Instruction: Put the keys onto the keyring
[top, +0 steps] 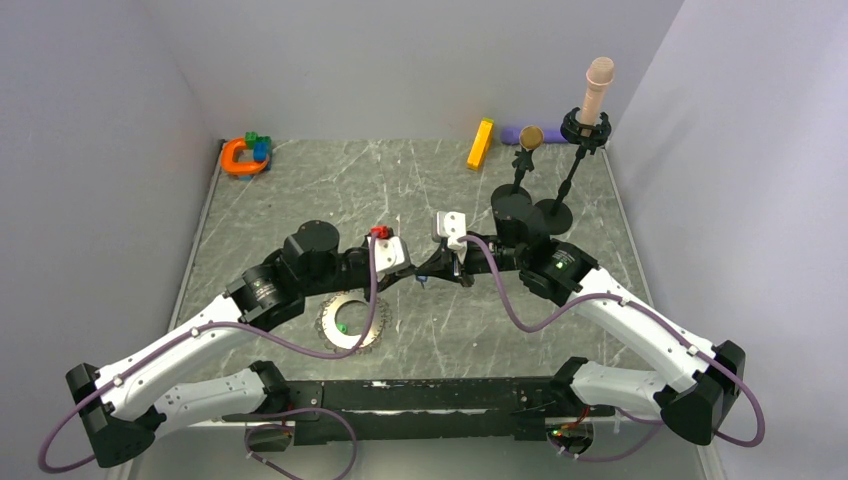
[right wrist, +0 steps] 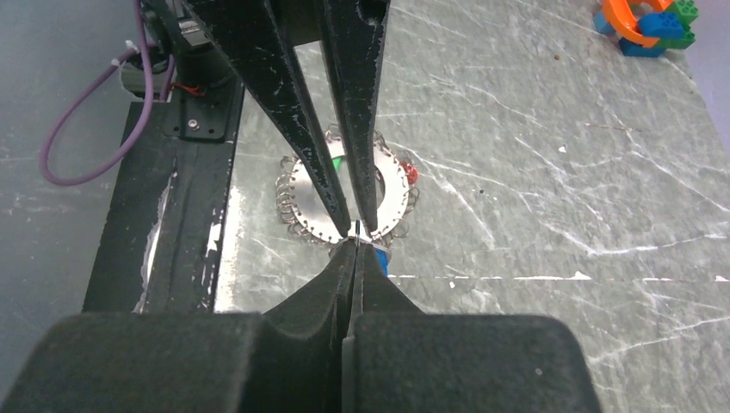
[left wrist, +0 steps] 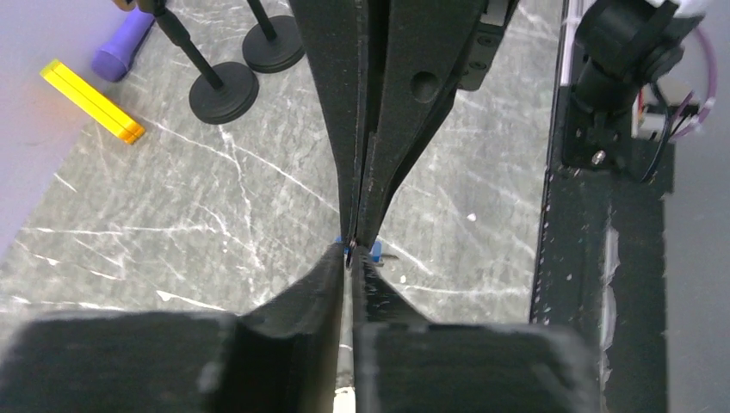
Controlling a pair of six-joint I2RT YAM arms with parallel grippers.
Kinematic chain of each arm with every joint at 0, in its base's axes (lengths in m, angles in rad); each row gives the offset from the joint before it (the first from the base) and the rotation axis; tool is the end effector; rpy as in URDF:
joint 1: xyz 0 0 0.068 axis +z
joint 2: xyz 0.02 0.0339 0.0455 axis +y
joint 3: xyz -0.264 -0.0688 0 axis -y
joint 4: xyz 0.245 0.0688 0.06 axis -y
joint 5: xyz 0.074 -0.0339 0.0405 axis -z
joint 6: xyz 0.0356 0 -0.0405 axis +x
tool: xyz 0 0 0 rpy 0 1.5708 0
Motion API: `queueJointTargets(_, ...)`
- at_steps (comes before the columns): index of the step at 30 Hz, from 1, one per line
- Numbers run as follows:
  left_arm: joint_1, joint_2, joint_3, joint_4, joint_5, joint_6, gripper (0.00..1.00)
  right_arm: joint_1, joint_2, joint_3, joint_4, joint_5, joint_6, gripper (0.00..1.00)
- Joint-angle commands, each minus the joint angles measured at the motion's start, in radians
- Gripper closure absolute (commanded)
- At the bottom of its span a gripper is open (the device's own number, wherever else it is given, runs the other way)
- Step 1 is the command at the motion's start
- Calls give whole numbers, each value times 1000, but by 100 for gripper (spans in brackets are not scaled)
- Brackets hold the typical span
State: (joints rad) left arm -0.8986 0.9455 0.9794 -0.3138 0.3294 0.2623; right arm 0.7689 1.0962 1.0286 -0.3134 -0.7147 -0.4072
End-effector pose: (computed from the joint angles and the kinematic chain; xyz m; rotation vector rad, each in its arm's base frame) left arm 0.1229 -0.1729 0.3661 1.2324 1.4485 -0.7424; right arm 0.1573 0.1847 0.3541 -1.4581 1.3188 0.9321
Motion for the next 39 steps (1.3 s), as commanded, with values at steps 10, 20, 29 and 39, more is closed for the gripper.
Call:
queueJointTargets(10, 126, -385, -377, 509, 12, -287, 22, 0, -188, -185, 322, -80, -28, 100)
queueJointTargets(20, 152, -439, -577, 849, 238, -210, 57, 6, -261, -323, 491, -152, -208, 100)
queueJointTargets(29, 153, -300, -538, 959, 354, -186, 60, 9, -231, -358, 580, -195, -250, 100)
queueJointTargets(39, 153, -205, -533, 1043, 400, -209, 66, 9, -215, -371, 598, -219, -287, 100)
